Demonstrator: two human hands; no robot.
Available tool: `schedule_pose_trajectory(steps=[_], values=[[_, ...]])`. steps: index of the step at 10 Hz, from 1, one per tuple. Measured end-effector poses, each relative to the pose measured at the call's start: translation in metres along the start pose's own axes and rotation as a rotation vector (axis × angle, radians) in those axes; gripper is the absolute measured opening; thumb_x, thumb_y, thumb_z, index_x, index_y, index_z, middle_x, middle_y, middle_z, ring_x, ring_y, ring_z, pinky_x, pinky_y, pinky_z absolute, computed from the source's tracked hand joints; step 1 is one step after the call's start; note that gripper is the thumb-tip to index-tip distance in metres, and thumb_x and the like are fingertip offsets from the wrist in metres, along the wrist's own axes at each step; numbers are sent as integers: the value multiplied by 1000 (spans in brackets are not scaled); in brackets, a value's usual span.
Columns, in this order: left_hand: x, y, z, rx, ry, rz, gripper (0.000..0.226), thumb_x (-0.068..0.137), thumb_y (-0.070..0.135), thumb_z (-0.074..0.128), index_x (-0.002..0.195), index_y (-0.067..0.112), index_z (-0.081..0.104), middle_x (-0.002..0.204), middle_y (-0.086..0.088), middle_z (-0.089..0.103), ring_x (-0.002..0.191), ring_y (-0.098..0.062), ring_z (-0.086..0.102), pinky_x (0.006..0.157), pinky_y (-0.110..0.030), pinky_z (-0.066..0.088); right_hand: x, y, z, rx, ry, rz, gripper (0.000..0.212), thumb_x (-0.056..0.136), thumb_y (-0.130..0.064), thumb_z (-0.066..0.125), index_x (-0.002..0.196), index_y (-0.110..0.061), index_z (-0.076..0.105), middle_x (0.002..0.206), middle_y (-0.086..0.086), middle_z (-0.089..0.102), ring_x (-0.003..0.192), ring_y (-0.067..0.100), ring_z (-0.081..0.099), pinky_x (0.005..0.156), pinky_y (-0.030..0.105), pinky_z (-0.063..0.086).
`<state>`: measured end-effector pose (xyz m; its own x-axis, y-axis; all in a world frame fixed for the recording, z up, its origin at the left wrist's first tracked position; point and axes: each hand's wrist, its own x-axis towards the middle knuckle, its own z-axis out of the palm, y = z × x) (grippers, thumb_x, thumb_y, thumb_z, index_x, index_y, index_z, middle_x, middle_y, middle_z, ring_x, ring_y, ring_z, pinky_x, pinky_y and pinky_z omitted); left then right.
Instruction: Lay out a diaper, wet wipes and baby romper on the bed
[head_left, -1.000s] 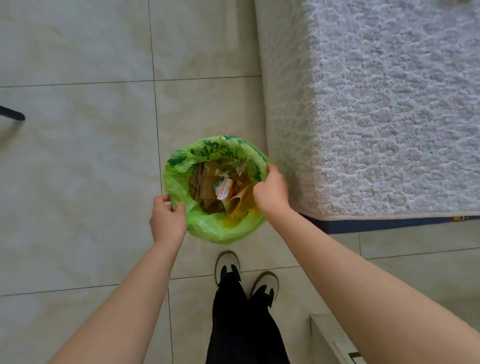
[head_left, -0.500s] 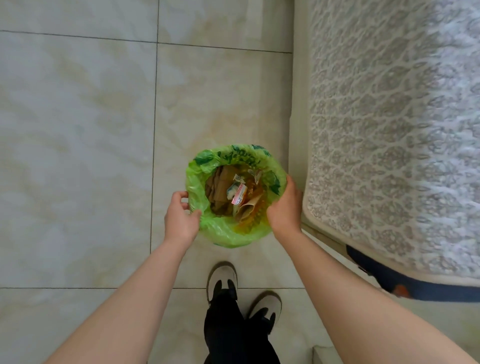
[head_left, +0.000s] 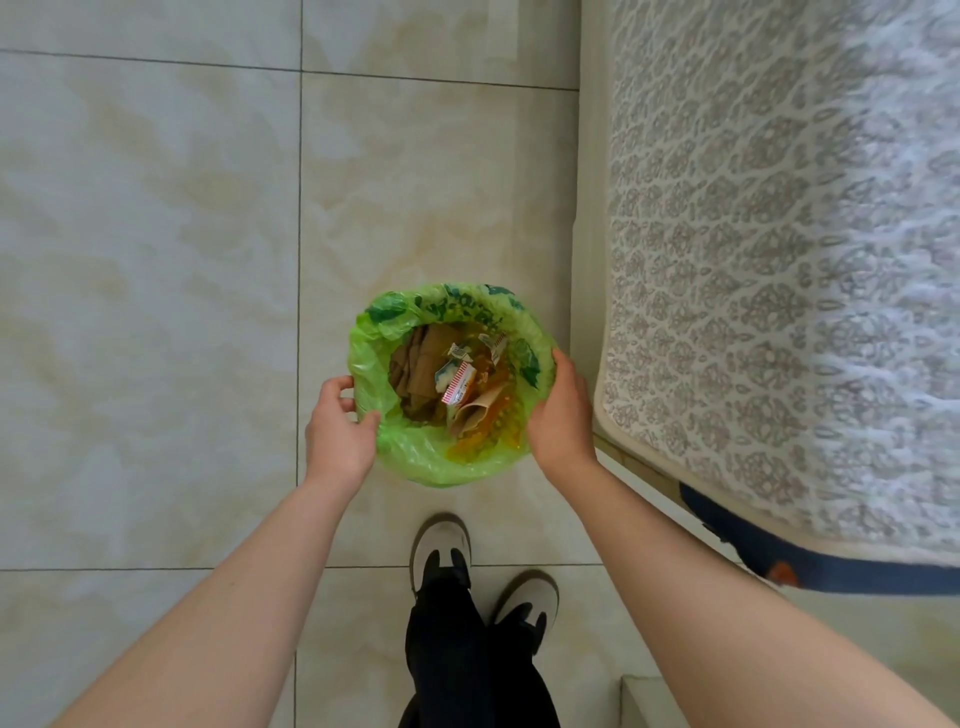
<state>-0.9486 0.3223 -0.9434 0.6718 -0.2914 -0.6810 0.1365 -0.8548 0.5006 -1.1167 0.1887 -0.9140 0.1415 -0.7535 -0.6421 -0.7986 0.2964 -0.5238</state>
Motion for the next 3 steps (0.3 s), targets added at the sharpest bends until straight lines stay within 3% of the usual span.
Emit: schedule_pose_trajectory(steps=[1, 2, 3], values=[[-2, -1, -3, -15, -50, 2, 43, 91, 11, 61, 131, 21, 48, 110, -4, 58, 90, -27, 65, 83, -46, 56, 0, 3, 4, -74, 6, 13, 66, 89, 7, 44, 148, -18, 26, 142, 9, 39, 128, 26, 46, 104, 37, 41], [-10, 2, -9, 73, -77, 21, 50, 93, 15, 59, 140, 20, 43, 121, -2, 57, 98, -22, 59, 82, -32, 46, -5, 1, 4, -131, 16, 41, 66, 89, 1, 47, 148, -15, 22, 141, 11, 39, 126, 29, 46, 100, 41, 43], [-18, 10, -22, 197, -64, 27, 59, 91, 15, 59, 145, 15, 36, 138, -5, 53, 117, -28, 55, 96, -37, 43, -25, -1, 1, -303, 21, 4, 71, 88, -3, 50, 149, -8, 14, 150, 16, 28, 135, 32, 35, 104, 40, 38]])
